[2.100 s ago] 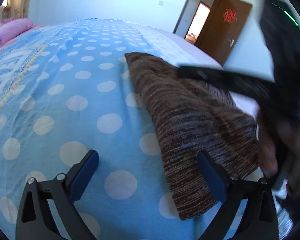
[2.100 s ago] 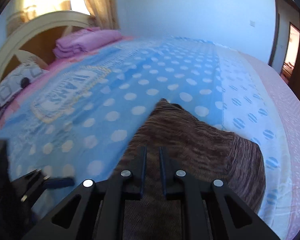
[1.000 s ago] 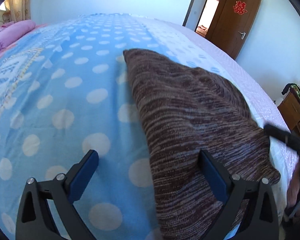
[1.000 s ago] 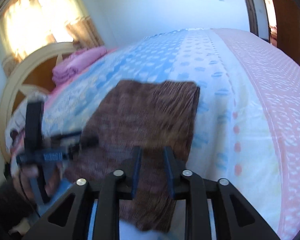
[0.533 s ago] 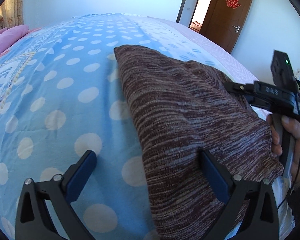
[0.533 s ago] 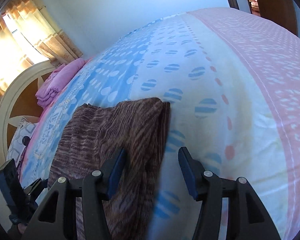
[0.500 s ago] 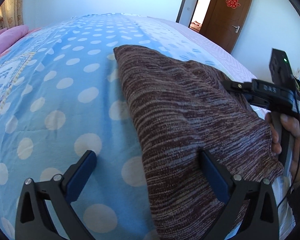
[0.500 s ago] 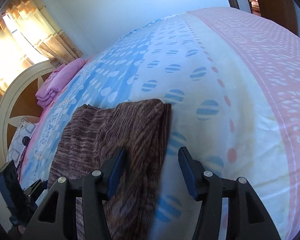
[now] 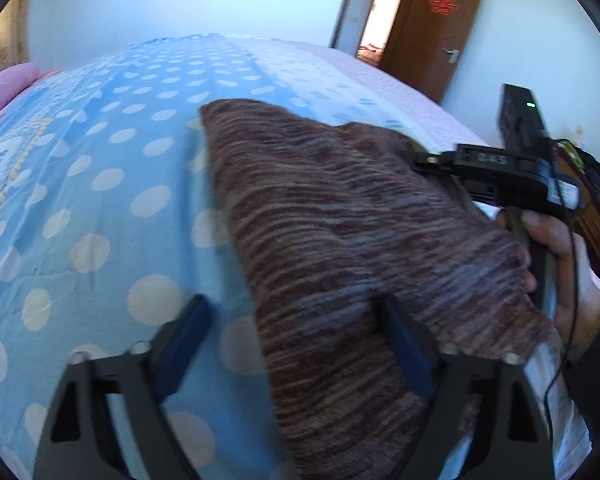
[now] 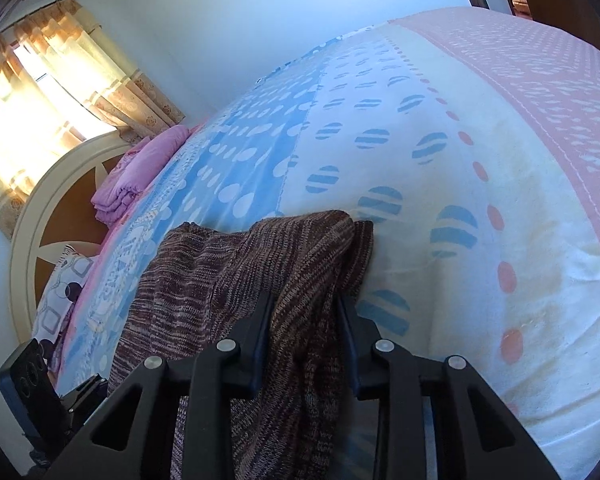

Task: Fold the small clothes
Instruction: 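Close the left tool on the sweater edge while the right tool grips beside it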

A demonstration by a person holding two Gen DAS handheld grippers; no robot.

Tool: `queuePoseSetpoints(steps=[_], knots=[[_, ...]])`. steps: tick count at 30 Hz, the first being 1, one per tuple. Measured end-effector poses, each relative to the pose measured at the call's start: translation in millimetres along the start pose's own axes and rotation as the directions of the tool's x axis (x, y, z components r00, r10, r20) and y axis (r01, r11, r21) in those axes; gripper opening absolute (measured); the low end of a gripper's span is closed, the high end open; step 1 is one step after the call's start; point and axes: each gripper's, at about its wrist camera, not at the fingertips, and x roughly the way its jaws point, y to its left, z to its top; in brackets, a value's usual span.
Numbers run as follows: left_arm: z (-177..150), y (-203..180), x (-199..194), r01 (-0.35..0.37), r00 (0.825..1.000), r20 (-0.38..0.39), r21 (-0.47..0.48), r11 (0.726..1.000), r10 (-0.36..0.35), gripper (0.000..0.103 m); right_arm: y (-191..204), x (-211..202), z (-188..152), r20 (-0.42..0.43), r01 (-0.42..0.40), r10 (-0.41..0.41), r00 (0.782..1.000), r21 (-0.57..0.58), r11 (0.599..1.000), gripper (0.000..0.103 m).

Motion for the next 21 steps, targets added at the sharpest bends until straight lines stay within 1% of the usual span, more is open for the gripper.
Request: queuePoseSetpoints(steps=[2, 3, 6, 9, 11, 13, 15, 18, 21], knots=[[0.0, -2.6, -0.8, 0.013, 1.0, 0.001, 0.01, 1.0, -0.013, 0.074, 0.6, -1.0, -1.0, 0.007, -0.008, 0.008, 1.0, -0.005, 1.0, 0.027], [-0.2, -3.2, -1.2, 0.03, 1.0, 0.0, 0.012, 0.999, -0.03, 0.069, 1.3, -1.6, -1.7, 0.01, -0.014, 0.014, 1.0, -0.011, 1.0, 0.027], [-0.1, -2.8, -0.7, 0.05, 0.999, -0.007, 0.006, 0.999, -0.05, 0.068, -3.5, 0.6, -0.8, 0.0, -0.028, 0.028, 1.0, 0.016, 0.999, 0.027], [1.3, -3.0, 1.0, 0.061, 0.998, -0.017, 0.002, 0.998, -0.061, 0.069, -12.2, 2.7, 0.6, -0.009, -0.065, 0.066, 0.998, 0.059, 0.996, 0.027], [0.7, -5.3, 0.1, 0.055, 0.998, -0.014, 0.012, 0.998, -0.055, 0.067, -10.3, 0.7, -0.5, 0.001, -0.067, 0.067, 0.998, 0.042, 0.997, 0.026], [0.8, -7.9, -1.7, 0.05, 0.999, -0.004, 0.029, 0.998, -0.05, 0.055, -2.8, -1.6, -1.8, 0.019, -0.049, 0.049, 0.999, -0.003, 0.999, 0.021], [0.4, -11.2, -3.9, 0.041, 0.999, 0.006, 0.042, 0.998, -0.041, 0.049, 4.5, -4.1, -3.7, 0.036, -0.036, 0.038, 0.999, -0.043, 0.998, 0.02], [0.4, -14.3, -4.7, 0.029, 1.0, 0.008, 0.052, 0.998, -0.029, 0.045, 0.2, -1.8, -2.7, 0.024, -0.036, 0.036, 0.999, -0.024, 0.999, 0.02], [0.7, -12.9, -6.4, 0.028, 1.0, 0.006, 0.037, 0.999, -0.028, 0.039, 1.7, -1.7, -2.7, 0.023, -0.02, 0.02, 1.0, -0.03, 0.999, 0.02]])
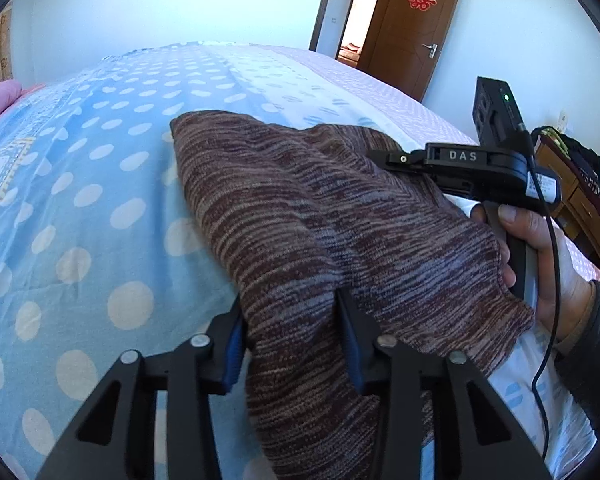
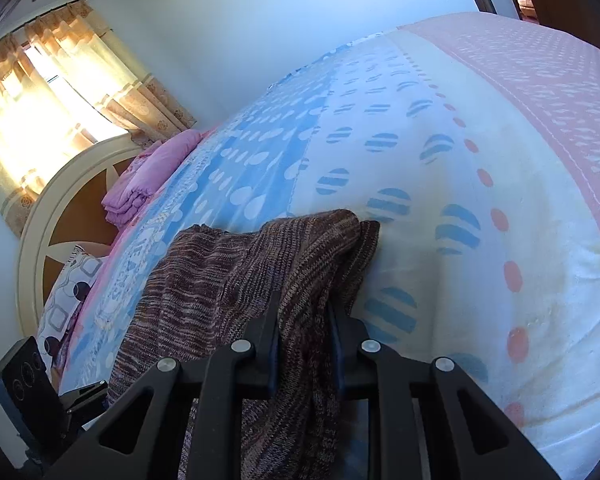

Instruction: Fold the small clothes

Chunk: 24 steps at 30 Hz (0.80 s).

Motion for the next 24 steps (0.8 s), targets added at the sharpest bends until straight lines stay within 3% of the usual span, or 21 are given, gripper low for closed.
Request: queuePoseSetpoints(steps=[5, 14, 24], knots=[[0.8, 0.7, -6.5, -0.014, 0.999, -0.03, -0.048, 0.999, 0.013, 0.032, 12.5, -8.3, -1.8, 0.013, 0.052, -0.052, 0.999, -0.028, 0.998, 0.018], [-0.4, -11.6, -28.1, -0.06, 0.998, -0.021, -0.023, 0.998, 0.059, 0.028, 33.9, -38.8, -10.5, 0.066, 0.004, -0.003, 0.998, -0.017, 1.0, 0.017], [-13.2, -16.1, -66.2, -0.05, 0.999, 0.01, -0.023, 0.998, 0.05, 0.027, 62.4, -56.3, -25.1, 0.072, -0.027, 0.028, 0.997, -0.015, 1.0, 0.017]])
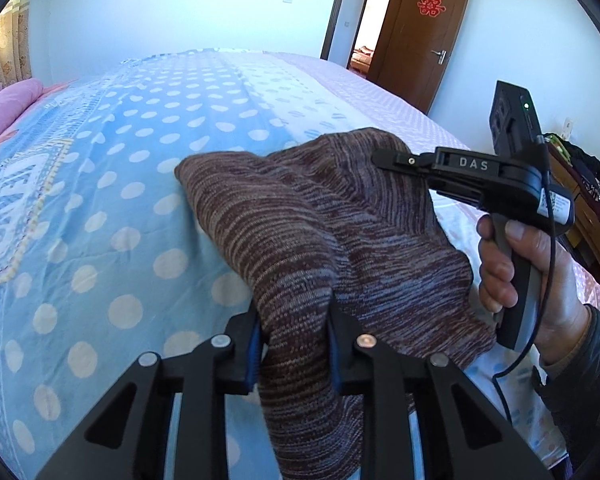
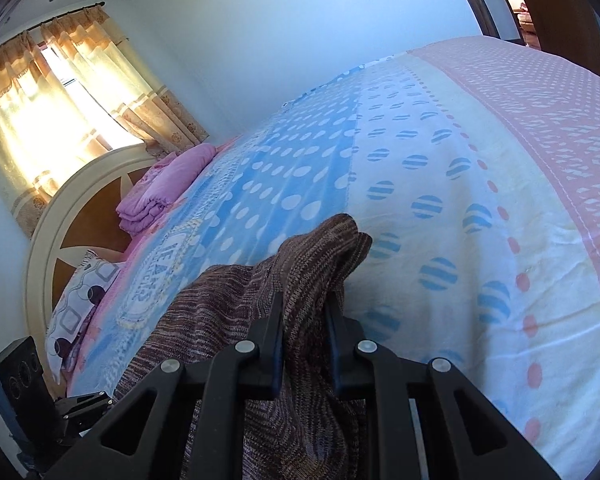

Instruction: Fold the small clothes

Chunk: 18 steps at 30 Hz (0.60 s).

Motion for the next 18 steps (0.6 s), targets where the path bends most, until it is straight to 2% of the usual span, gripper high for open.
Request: queuePoseSetpoints(steps=[9, 18], knots=[[-10.9, 12.1, -20.4, -0.02, 1.0, 0.022, -0.013, 1.0, 0.02, 0.026, 28.8, -7.6, -15.7, -0.002, -0.029, 0.029, 1.0, -0.008, 1.0, 0.017], [-27.3, 22.9, -59.4, -0.055, 0.996, 0.069, -0.018, 0.998, 0.056, 0.026, 67.3, -11.5, -28.1, -0.002, -0.077, 0.077, 0.997, -0.031, 0.997, 0.017]])
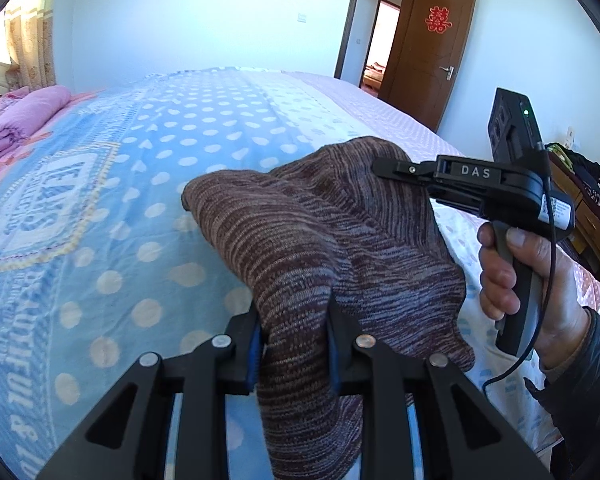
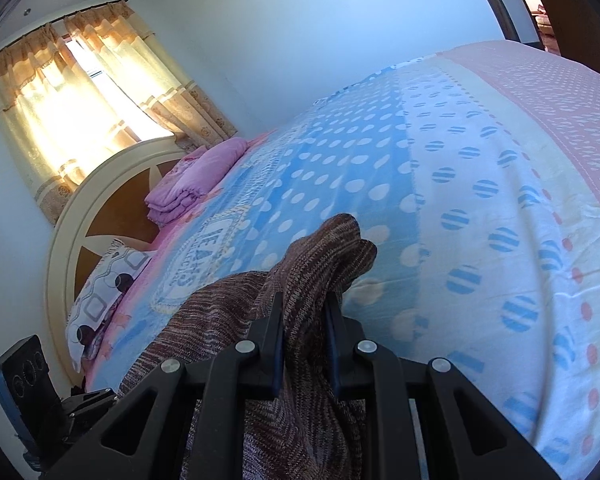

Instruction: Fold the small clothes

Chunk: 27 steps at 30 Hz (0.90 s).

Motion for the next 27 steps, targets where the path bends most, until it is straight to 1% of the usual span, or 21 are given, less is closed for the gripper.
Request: queuePoseSetpoints(steps=[9, 15, 27], knots=[[-16.0, 23.6, -29.6, -0.035, 0.999, 0.029, -0.023, 0.999, 0.036, 0.026, 35.7, 14.8, -12.8, -0.027, -0.043, 0.042, 0.999, -0.022, 0.999, 0.017], [-25.1, 42.3, -47.7, -0.055, 0.997, 0.048, -0.047, 0.997, 0.057, 0.026, 62.4, 28.2, -15.3, -0.049, -0.075, 0.072, 0.996, -0.05, 0.996, 0.017], [-44.6, 79.1, -74.5, -0.11, 0.991, 0.062, -0.095, 0.989, 0.117, 0.026, 113.3, 69.6, -22.7, -0.109, -0.133, 0.123, 0.986, -0.091, 0.987, 0.017]])
